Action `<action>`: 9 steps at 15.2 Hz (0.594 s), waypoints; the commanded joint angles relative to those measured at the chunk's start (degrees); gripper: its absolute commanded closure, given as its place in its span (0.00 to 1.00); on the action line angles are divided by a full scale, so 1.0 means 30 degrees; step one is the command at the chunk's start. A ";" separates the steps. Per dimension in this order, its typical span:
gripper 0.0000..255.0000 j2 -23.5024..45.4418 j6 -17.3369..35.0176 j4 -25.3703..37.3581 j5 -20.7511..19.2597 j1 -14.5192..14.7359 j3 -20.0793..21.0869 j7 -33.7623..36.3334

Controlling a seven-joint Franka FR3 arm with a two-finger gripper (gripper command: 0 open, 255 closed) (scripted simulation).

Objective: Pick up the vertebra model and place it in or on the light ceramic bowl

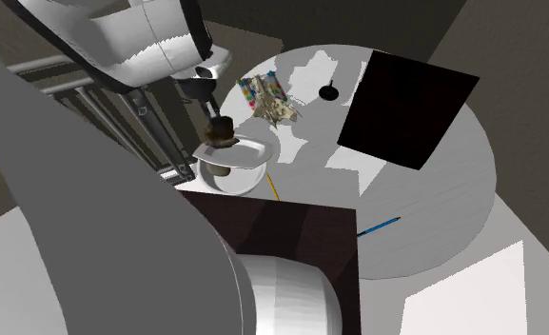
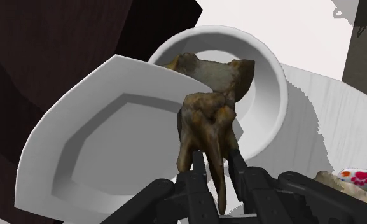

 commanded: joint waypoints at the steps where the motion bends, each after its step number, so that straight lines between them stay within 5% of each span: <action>1: 1.00 -0.0503 -0.0558 0.0101 0.0323 0.0031 0.0019 -0.0276; 9: 1.00 -0.3574 -0.3984 0.0721 0.1681 0.0091 -0.0346 -0.1991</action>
